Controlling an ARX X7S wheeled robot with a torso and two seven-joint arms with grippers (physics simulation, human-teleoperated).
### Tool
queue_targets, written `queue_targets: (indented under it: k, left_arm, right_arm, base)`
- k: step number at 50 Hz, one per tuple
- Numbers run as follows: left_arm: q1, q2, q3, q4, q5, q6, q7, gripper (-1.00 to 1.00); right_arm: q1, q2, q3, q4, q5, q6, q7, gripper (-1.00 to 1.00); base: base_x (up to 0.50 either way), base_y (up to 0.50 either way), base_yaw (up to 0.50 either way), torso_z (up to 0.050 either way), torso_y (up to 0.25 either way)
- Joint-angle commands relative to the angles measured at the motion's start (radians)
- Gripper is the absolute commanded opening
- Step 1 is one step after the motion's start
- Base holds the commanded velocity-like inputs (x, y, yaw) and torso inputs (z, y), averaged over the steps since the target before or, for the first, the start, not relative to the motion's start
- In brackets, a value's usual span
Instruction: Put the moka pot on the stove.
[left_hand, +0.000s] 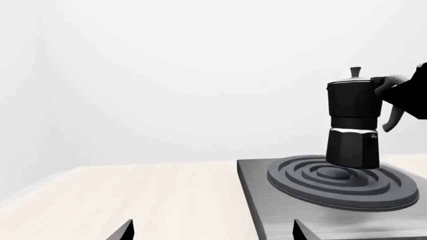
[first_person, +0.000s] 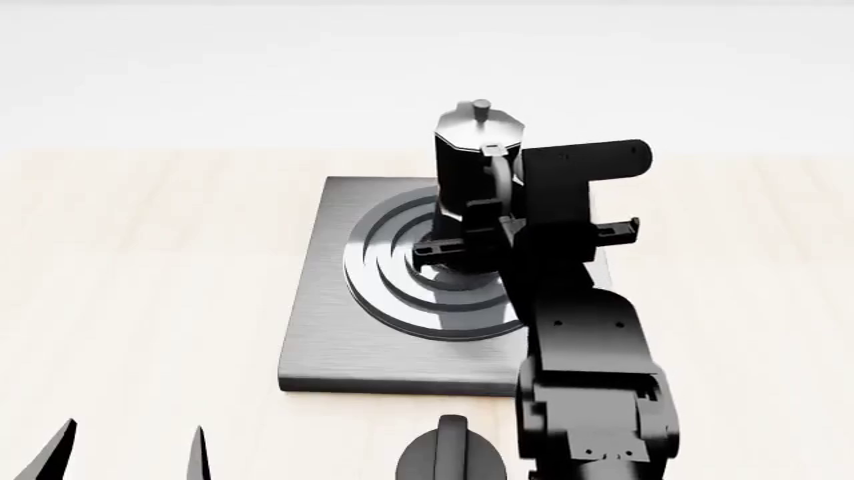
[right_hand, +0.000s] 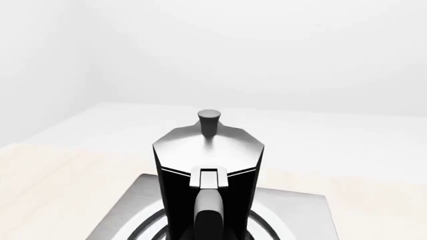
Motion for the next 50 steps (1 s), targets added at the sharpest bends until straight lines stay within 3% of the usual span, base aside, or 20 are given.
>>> queue_targets:
  k: [1,50]
  left_arm:
    - [-0.001,-0.001,0.002,-0.001,-0.001,0.003,-0.001,1.0]
    - [-0.004,-0.005,0.01,-0.004,-0.002,0.011,-0.008,1.0]
  right_arm:
    - [0.001,-0.001,-0.017,0.0,0.035,-0.003,0.005,-1.0]
    - [-0.028,-0.001,-0.031,0.0,0.059,0.004,0.003,-1.0]
  base:
    - [0.0,0.0,0.0,0.0,0.0]
    - [0.0,0.0,0.0,0.0,0.001]
